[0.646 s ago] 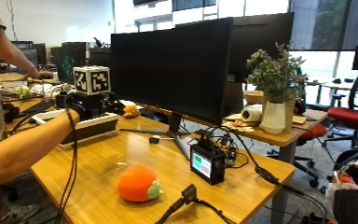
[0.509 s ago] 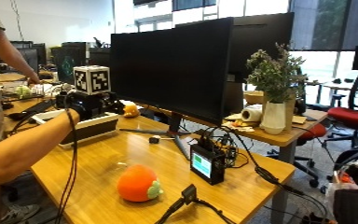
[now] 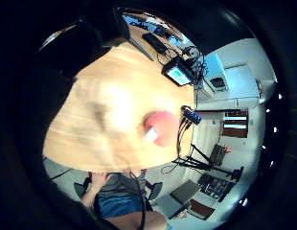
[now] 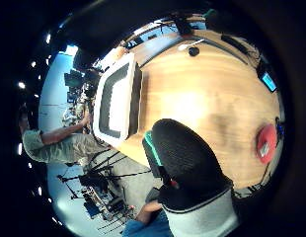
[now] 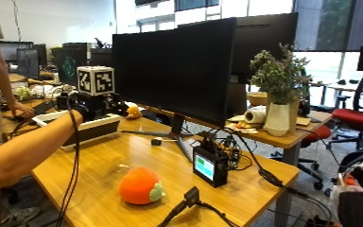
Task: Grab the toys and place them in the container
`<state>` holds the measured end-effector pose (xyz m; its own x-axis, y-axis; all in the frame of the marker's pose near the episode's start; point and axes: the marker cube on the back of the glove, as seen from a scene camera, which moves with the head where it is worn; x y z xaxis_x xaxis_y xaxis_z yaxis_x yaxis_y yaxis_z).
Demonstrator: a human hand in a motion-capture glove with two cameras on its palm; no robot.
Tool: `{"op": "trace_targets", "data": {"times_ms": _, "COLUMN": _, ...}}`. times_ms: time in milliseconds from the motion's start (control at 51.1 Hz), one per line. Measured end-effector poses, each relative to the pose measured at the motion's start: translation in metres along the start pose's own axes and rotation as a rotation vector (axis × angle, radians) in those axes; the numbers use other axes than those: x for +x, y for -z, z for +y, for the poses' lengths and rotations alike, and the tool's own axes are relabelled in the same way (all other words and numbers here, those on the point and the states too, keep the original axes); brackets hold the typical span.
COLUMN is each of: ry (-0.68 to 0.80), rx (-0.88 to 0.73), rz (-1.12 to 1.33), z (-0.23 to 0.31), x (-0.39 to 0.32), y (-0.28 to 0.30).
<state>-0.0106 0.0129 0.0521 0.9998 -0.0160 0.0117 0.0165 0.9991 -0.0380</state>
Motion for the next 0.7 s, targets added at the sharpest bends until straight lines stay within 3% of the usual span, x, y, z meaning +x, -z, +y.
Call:
{"op": "trace_targets", "data": {"times_ms": 313, "ry": -0.015, "rx": 0.008, "rz": -0.006, "z": 0.000, "x": 0.023, "y": -0.001}}
{"op": "trace_targets", "data": {"times_ms": 705, "ry": -0.112, "rx": -0.026, "rz": 0.019, "z": 0.019, "x": 0.114, "y": -0.014}}
